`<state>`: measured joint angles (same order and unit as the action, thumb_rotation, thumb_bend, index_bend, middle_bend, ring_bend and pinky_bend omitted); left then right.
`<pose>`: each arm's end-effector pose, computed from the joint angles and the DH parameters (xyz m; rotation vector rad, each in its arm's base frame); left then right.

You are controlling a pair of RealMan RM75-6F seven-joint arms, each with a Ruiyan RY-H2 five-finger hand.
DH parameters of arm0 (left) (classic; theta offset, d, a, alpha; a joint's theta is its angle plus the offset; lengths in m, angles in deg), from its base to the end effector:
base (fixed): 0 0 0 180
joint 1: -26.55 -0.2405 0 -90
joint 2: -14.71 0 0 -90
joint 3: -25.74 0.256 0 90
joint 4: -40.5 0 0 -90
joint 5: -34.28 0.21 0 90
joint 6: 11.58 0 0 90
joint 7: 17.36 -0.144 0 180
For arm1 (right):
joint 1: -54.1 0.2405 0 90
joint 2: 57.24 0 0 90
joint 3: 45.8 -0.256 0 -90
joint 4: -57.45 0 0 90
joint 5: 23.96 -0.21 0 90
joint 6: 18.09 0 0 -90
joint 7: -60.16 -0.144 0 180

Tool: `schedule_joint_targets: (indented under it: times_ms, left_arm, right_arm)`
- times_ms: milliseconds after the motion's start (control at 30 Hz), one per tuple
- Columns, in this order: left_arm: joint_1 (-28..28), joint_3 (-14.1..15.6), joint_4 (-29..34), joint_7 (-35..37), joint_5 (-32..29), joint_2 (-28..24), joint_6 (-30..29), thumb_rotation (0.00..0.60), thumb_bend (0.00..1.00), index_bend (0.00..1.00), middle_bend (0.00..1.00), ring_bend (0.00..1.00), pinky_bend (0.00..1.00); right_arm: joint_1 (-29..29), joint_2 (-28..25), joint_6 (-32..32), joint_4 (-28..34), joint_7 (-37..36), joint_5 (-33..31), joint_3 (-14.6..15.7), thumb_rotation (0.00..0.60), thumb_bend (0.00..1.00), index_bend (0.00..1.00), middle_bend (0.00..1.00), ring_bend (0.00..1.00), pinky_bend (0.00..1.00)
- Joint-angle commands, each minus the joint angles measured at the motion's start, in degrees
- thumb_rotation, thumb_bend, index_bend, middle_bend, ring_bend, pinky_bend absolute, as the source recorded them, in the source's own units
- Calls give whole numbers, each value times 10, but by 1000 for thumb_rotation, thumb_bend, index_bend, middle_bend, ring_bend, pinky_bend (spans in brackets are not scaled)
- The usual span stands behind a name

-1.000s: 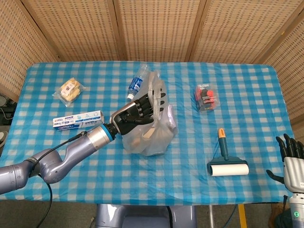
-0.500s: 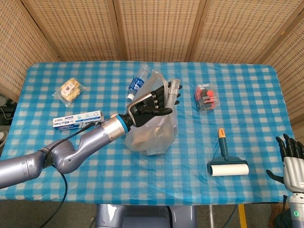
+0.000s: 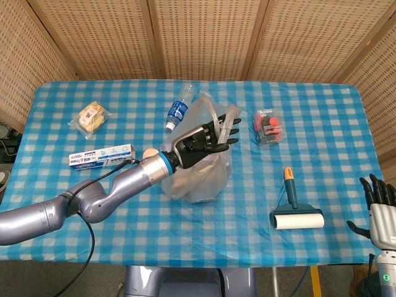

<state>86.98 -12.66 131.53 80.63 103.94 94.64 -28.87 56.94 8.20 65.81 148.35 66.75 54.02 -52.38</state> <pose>0.0653 0.3864 0.0430 0.7334 2.3027 1.1247 -0.3347 -0.1818 0.1685 1.2569 -0.8712 0.7536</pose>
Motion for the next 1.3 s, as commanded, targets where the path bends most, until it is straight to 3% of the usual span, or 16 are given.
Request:
schedule_joint_targets:
  times_ms: [33, 233, 367, 667, 1033, 1100, 1300]
  left_arm:
    - [-6, -7, -8, 0, 15, 17, 6, 600, 0, 0, 0, 0, 39]
    - [-3, -23, -20, 8, 47, 46, 27, 600, 0, 3, 3, 43, 58]
    - [-3, -32, -27, 9, 57, 58, 31, 600, 0, 144, 160, 226, 106]
    - [-11, -60, -31, 35, 66, 81, 24, 524, 0, 410, 468, 453, 160]
    - [-31, -85, -25, 132, 108, 96, -26, 521, 0, 512, 549, 509, 243]
    - [-31, -82, -28, 151, 122, 93, -38, 520, 0, 557, 584, 536, 282]
    - [-26, -55, -31, 209, 161, 66, -79, 519, 0, 740, 730, 662, 544]
  right_arm:
    - [0, -1, 0, 0, -1, -1, 0, 600, 0, 82, 0, 0, 0]
    - [1, -1, -2, -2, -4, -4, -2, 600, 0, 82, 0, 0, 0]
    - [1, -1, -3, -3, -5, -6, -2, 600, 0, 82, 0, 0, 0]
    - [2, 1, -6, -5, -3, -10, -3, 600, 0, 82, 0, 0, 0]
    - [4, 3, -11, -8, 2, -13, -2, 600, 0, 82, 0, 0, 0]
    - [5, 3, -12, -8, 3, -13, -2, 600, 0, 82, 0, 0, 0]
    - [7, 5, -14, -7, 7, -13, 0, 600, 0, 82, 0, 0, 0]
